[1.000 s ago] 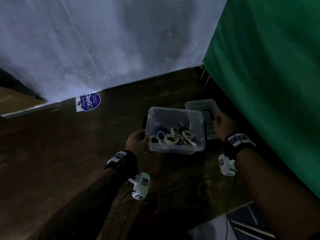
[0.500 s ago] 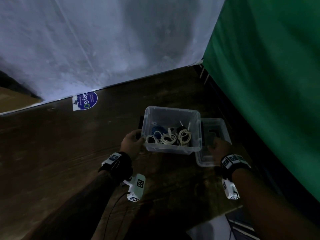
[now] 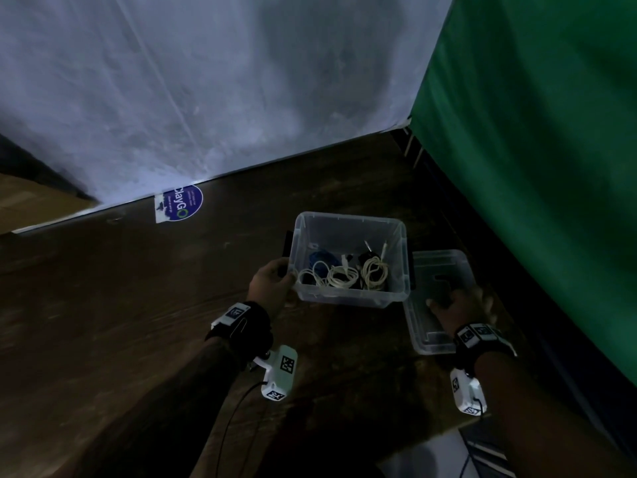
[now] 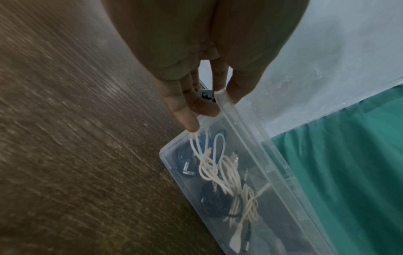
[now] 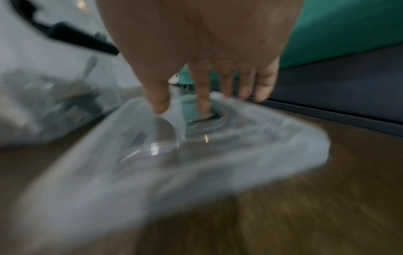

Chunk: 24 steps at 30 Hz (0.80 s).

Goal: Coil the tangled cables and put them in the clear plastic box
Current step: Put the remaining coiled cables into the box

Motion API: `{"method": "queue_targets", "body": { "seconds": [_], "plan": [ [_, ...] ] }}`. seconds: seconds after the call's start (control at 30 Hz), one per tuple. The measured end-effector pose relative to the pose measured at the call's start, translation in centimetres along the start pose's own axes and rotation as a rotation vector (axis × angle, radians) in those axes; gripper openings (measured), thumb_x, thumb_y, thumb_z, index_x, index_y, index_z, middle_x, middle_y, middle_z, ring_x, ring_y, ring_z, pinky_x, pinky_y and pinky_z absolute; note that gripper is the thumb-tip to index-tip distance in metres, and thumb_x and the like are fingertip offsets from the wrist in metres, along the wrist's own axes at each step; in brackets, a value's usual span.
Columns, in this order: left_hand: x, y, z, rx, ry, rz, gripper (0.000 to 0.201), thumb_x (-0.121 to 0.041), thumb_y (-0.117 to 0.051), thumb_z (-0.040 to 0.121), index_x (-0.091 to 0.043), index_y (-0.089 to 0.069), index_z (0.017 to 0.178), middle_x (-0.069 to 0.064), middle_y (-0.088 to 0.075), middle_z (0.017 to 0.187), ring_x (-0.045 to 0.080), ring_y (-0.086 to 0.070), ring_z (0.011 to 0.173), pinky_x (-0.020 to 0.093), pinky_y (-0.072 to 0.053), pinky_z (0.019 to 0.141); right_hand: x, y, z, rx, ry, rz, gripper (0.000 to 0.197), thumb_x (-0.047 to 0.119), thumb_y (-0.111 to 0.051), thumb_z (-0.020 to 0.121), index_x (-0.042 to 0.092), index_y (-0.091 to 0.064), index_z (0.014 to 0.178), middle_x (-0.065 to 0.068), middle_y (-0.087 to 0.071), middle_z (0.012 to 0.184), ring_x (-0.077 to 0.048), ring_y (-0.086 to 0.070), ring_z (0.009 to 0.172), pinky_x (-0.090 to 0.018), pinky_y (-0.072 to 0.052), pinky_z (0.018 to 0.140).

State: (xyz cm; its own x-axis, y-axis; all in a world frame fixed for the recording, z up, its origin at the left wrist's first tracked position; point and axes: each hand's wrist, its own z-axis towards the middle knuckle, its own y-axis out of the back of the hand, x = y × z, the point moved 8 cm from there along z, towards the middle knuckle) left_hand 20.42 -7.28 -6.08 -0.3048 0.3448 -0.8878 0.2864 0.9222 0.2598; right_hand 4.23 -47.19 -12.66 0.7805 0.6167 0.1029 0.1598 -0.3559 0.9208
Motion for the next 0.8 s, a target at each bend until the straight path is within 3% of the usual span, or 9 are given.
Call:
{"method": "queue_targets", "body": {
  "seconds": [0.1, 0.23, 0.3, 0.37, 0.43, 0.53, 0.63, 0.7, 0.8],
  "plan": [
    [0.2, -0.2, 0.0, 0.011, 0.013, -0.021, 0.031, -0.017, -0.061, 0.092, -0.017, -0.060, 0.123, 0.004, -0.067, 0.107, 0.018, -0.070, 0.080, 0.027, -0.058, 0.061, -0.8, 0.2, -0.9, -0.062, -0.048, 0.106, 0.081, 0.056, -0.077, 0.069, 0.019, -0.042, 0.132, -0.015, -0.029, 0.149, -0.042, -0.029, 0.137, -0.059, -0.036, 0.106],
    [-0.2, -0.2, -0.1, -0.002, -0.014, 0.009, 0.027, -0.015, -0.060, 0.093, -0.017, -0.061, 0.120, 0.001, -0.065, 0.106, 0.008, -0.065, 0.077, 0.013, -0.051, 0.053, -2.8, -1.1, -0.3, -0.006, -0.190, 0.278, 0.137, 0.071, -0.081, 0.041, 0.029, -0.010, 0.150, -0.013, -0.015, 0.160, -0.042, -0.019, 0.145, -0.066, -0.027, 0.110],
    [-0.2, -0.2, -0.1, -0.008, -0.014, -0.003, 0.025, -0.013, -0.060, 0.093, -0.017, -0.061, 0.117, -0.002, -0.065, 0.100, 0.006, -0.064, 0.073, 0.011, -0.049, 0.051, -3.4, -1.6, -0.3, 0.037, -0.198, 0.306, 0.124, 0.064, -0.081, 0.055, 0.028, -0.012, 0.151, -0.015, -0.019, 0.160, -0.044, -0.020, 0.145, -0.066, -0.026, 0.111],
    [-0.1, -0.2, 0.0, -0.006, -0.009, 0.000, 0.023, -0.013, -0.060, 0.093, -0.019, -0.060, 0.116, -0.005, -0.064, 0.097, 0.007, -0.065, 0.074, 0.013, -0.051, 0.052, -3.7, -0.7, -0.8, 0.021, -0.184, 0.280, 0.092, 0.044, -0.075, 0.078, 0.021, -0.022, 0.150, -0.018, -0.026, 0.156, -0.046, -0.026, 0.141, -0.064, -0.031, 0.109],
    [-0.1, -0.2, 0.0, 0.004, -0.001, -0.002, 0.024, -0.016, -0.060, 0.093, -0.021, -0.061, 0.116, -0.002, -0.066, 0.102, 0.014, -0.068, 0.082, 0.024, -0.058, 0.061, -4.1, 0.3, -1.3, -0.025, -0.187, 0.251, 0.068, 0.029, -0.065, 0.088, 0.012, -0.032, 0.146, -0.021, -0.036, 0.149, -0.045, -0.037, 0.134, -0.057, -0.040, 0.104],
    [0.0, -0.1, 0.0, 0.009, 0.007, 0.009, 0.025, -0.018, -0.062, 0.091, -0.021, -0.063, 0.116, 0.004, -0.068, 0.108, 0.021, -0.069, 0.089, 0.042, -0.060, 0.076, -4.7, 0.6, -1.8, -0.038, -0.196, 0.240, 0.047, 0.025, -0.057, 0.094, 0.007, -0.045, 0.135, -0.023, -0.049, 0.135, -0.042, -0.052, 0.117, -0.044, -0.047, 0.087],
    [-0.3, -0.2, -0.2, 0.014, 0.004, 0.009, 0.025, -0.016, -0.061, 0.092, -0.019, -0.063, 0.117, 0.001, -0.069, 0.100, 0.016, -0.070, 0.080, 0.033, -0.060, 0.068, -5.3, 0.2, -2.0, -0.002, -0.187, 0.198, 0.031, 0.032, -0.050, 0.096, 0.007, -0.061, 0.110, -0.018, -0.062, 0.106, -0.033, -0.062, 0.089, -0.038, -0.052, 0.072],
    [-0.5, -0.2, -0.3, 0.009, 0.003, 0.014, 0.025, -0.015, -0.061, 0.092, -0.017, -0.063, 0.117, 0.000, -0.069, 0.098, 0.016, -0.069, 0.078, 0.033, -0.060, 0.069, -5.4, 0.1, -2.1, 0.038, -0.199, 0.173, 0.030, 0.029, -0.049, 0.098, 0.003, -0.064, 0.097, -0.014, -0.061, 0.085, -0.027, -0.061, 0.071, -0.031, -0.049, 0.057],
    [-0.6, -0.2, -0.4, 0.005, 0.005, 0.032, 0.024, -0.014, -0.059, 0.093, -0.019, -0.062, 0.116, -0.002, -0.068, 0.094, 0.013, -0.067, 0.074, 0.029, -0.059, 0.066, -5.0, -0.2, -2.3, 0.049, -0.177, 0.145, 0.029, 0.032, -0.054, 0.095, 0.006, -0.064, 0.090, -0.012, -0.063, 0.079, -0.024, -0.060, 0.062, -0.023, -0.040, 0.047]
  ]
}}
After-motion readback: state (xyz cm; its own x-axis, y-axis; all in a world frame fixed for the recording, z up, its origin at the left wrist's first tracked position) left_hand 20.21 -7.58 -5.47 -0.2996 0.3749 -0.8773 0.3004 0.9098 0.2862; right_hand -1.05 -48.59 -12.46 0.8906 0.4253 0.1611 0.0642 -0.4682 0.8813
